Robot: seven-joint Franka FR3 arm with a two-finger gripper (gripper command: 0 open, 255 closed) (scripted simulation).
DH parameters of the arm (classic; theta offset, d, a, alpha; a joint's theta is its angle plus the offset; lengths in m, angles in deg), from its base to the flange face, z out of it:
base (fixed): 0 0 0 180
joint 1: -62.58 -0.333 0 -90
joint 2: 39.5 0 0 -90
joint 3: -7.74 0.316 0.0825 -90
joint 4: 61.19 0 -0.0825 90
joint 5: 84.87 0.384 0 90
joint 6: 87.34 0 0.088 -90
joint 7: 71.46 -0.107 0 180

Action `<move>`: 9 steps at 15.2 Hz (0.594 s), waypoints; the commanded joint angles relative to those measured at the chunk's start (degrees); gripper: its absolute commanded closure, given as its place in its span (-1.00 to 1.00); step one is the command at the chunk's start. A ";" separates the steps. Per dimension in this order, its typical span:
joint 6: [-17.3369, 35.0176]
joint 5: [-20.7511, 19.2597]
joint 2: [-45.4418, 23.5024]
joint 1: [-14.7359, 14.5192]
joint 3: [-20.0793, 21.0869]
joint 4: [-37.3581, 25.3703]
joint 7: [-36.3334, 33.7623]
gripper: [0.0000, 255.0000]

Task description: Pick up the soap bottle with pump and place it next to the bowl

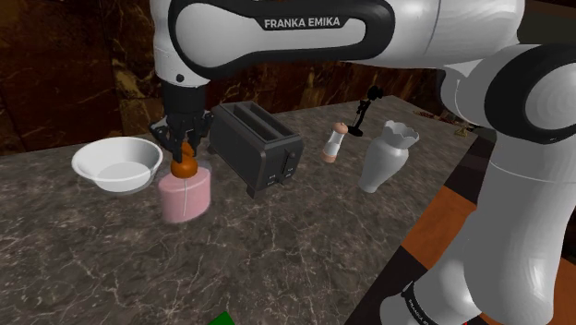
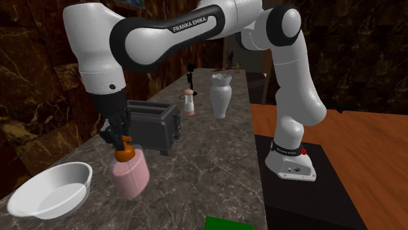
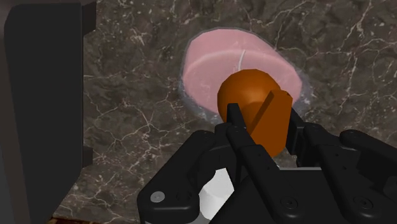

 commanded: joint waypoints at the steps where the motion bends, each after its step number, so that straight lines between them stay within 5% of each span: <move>1: 1.40 -0.17 -0.28 0.01 -0.07 1.10 -0.15 1.00; 9: 4.69 -0.59 -1.02 0.07 -0.28 3.72 -0.47 1.00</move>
